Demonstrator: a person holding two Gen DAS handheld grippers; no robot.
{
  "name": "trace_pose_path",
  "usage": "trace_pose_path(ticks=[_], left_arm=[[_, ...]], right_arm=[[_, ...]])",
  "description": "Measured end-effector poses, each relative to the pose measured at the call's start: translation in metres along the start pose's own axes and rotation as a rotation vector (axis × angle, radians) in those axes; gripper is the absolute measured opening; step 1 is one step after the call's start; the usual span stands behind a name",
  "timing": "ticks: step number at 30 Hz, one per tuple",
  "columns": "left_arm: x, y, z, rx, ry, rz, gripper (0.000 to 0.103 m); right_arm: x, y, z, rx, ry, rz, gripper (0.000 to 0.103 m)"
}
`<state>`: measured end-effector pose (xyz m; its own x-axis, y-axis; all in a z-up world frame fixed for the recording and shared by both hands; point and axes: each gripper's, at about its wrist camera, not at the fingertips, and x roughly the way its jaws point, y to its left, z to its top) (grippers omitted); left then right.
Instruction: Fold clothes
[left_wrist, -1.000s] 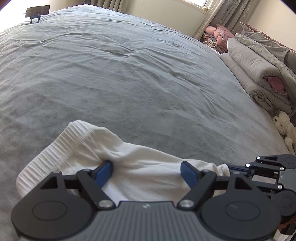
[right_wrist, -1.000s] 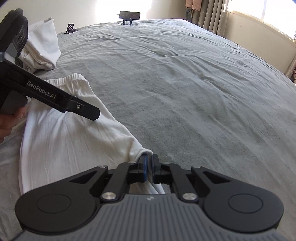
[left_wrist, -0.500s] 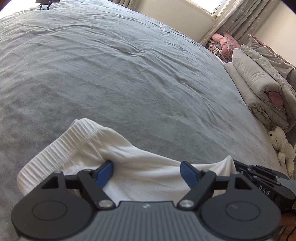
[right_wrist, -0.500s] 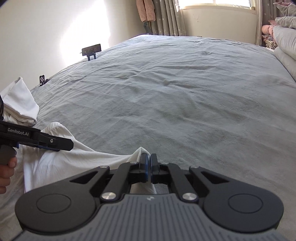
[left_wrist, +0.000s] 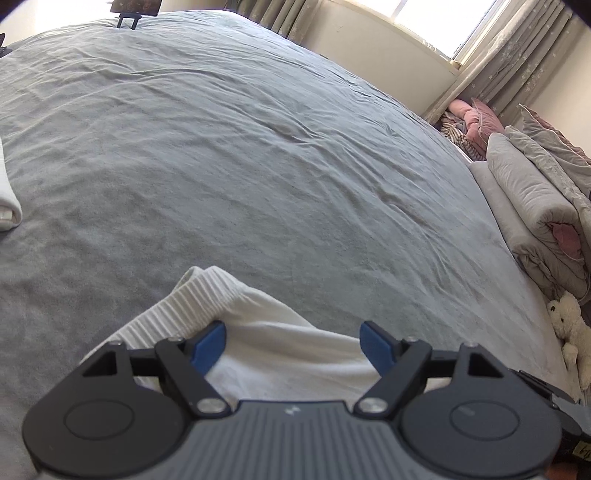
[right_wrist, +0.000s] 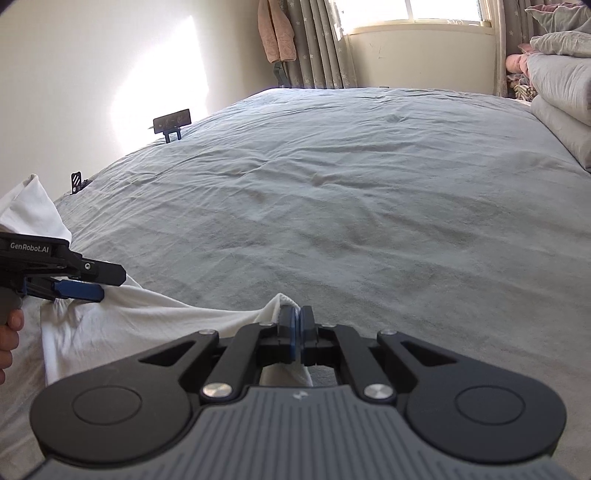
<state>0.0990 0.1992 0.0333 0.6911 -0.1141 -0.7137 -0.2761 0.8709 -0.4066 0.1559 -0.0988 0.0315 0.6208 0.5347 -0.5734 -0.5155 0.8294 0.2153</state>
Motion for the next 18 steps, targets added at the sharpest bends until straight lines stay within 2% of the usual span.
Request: trace_pose_path(ticks=[2, 5, 9, 13, 18], left_arm=[[-0.002, 0.003, 0.002, -0.005, -0.013, 0.015, 0.081], [-0.007, 0.012, 0.007, -0.026, -0.031, 0.037, 0.081], [-0.016, 0.024, 0.017, -0.064, -0.069, 0.054, 0.08], [-0.024, 0.032, 0.025, -0.075, -0.109, 0.082, 0.081], [-0.026, 0.049, 0.034, -0.128, -0.098, 0.084, 0.079]], right_arm=[[0.0, -0.001, -0.001, 0.019, -0.009, 0.004, 0.002], [0.009, 0.0, -0.003, 0.005, 0.03, -0.03, 0.002], [0.003, -0.003, -0.001, 0.049, -0.012, -0.017, 0.002], [0.012, -0.002, -0.005, 0.025, 0.037, -0.06, 0.002], [0.012, 0.002, -0.005, 0.03, 0.032, -0.047, 0.002]])
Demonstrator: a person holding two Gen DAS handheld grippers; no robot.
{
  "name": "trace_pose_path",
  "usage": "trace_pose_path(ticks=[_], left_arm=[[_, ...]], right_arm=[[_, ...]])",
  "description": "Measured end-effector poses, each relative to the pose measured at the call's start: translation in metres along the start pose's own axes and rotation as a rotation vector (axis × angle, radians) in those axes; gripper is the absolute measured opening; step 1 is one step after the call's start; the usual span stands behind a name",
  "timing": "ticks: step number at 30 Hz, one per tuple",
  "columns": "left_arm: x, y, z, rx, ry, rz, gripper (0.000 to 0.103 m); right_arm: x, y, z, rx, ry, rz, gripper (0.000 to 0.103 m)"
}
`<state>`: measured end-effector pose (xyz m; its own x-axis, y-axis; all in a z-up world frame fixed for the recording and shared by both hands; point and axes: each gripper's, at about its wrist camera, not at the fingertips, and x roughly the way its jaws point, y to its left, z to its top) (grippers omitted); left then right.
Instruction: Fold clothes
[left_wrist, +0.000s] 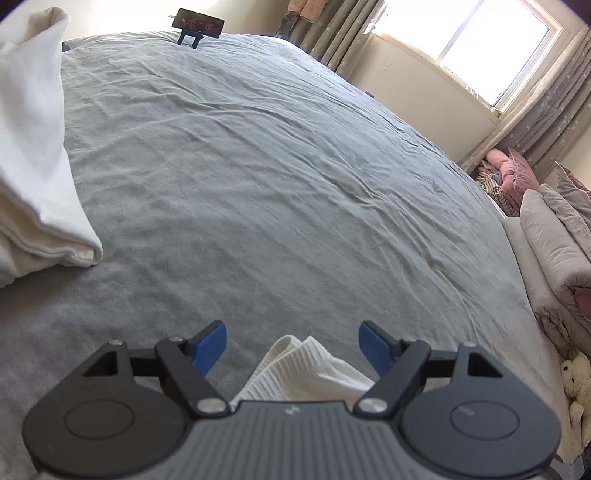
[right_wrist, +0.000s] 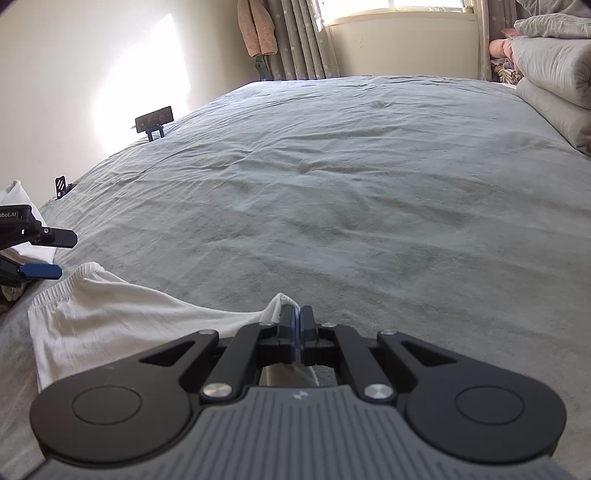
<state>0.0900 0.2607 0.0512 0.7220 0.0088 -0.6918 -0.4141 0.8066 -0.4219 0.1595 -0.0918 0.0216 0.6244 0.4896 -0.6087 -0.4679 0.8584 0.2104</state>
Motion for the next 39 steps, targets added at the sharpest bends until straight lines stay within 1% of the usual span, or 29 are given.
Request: trace_pose_path(ticks=[4, 5, 6, 8, 9, 10, 12, 14, 17, 18, 20, 21, 22, 23, 26, 28, 30, 32, 34, 36, 39], left_arm=[[-0.003, 0.009, 0.008, -0.02, -0.025, 0.016, 0.078], [-0.003, 0.009, 0.009, -0.02, -0.019, 0.009, 0.077], [-0.002, 0.009, 0.009, -0.016, -0.01, -0.004, 0.077], [-0.001, 0.008, 0.009, -0.007, 0.004, -0.025, 0.072], [0.0, 0.007, 0.009, 0.001, 0.008, -0.034, 0.072], [0.0, 0.006, 0.009, 0.013, 0.018, -0.048, 0.072], [0.004, 0.004, 0.009, 0.034, 0.04, -0.048, 0.072], [0.009, 0.002, 0.007, 0.053, 0.063, -0.045, 0.072], [0.017, -0.006, 0.001, 0.084, 0.099, -0.05, 0.067], [0.019, -0.011, -0.001, 0.109, 0.1, -0.046, 0.066], [0.023, -0.019, -0.006, 0.158, 0.098, -0.031, 0.059], [0.026, -0.024, -0.009, 0.195, 0.095, -0.006, 0.055], [0.028, -0.027, -0.011, 0.225, 0.096, 0.015, 0.04], [0.031, -0.03, -0.013, 0.252, 0.1, 0.032, 0.036], [0.033, -0.035, -0.017, 0.3, 0.089, 0.061, 0.029], [0.032, -0.038, -0.019, 0.321, 0.077, 0.075, 0.026], [0.031, -0.037, -0.018, 0.318, 0.067, 0.101, 0.026], [0.03, -0.037, -0.016, 0.313, 0.054, 0.13, 0.025], [0.029, -0.036, -0.015, 0.31, 0.037, 0.137, 0.025], [0.028, -0.038, -0.016, 0.319, 0.034, 0.131, 0.025], [0.03, -0.038, -0.017, 0.326, 0.038, 0.136, 0.026]], right_arm=[[0.002, -0.003, 0.0, 0.018, 0.011, -0.005, 0.002], [0.002, -0.004, 0.0, 0.022, 0.009, -0.008, 0.002], [0.0, -0.004, -0.001, 0.03, -0.005, -0.007, 0.002], [-0.003, -0.004, -0.001, 0.044, -0.033, -0.007, 0.002], [-0.005, -0.004, -0.001, 0.051, -0.044, -0.001, 0.002], [-0.004, -0.003, -0.001, 0.054, -0.038, -0.003, 0.002], [0.001, -0.002, -0.003, 0.034, -0.004, -0.025, 0.002], [0.004, -0.002, -0.003, 0.037, 0.005, -0.025, 0.002], [0.003, -0.002, -0.002, 0.043, 0.006, -0.023, 0.003], [0.003, -0.002, -0.002, 0.042, 0.008, -0.023, 0.003], [0.003, -0.002, -0.001, 0.044, 0.011, -0.023, 0.003], [0.003, -0.002, -0.001, 0.045, 0.012, -0.023, 0.003], [0.003, -0.002, -0.001, 0.046, 0.013, -0.023, 0.004], [0.003, -0.002, 0.0, 0.048, 0.014, -0.024, 0.004], [0.001, 0.0, 0.001, 0.047, 0.005, -0.024, 0.004], [-0.001, 0.001, 0.002, 0.048, -0.006, -0.024, 0.004], [-0.001, 0.002, 0.003, 0.048, -0.01, -0.026, 0.004], [0.003, 0.002, 0.002, 0.034, 0.003, -0.061, 0.004], [0.008, 0.001, 0.002, 0.016, 0.009, -0.116, 0.002], [0.009, -0.002, 0.004, 0.024, 0.006, -0.112, 0.002], [0.008, 0.0, 0.006, 0.001, 0.009, -0.109, 0.002]])
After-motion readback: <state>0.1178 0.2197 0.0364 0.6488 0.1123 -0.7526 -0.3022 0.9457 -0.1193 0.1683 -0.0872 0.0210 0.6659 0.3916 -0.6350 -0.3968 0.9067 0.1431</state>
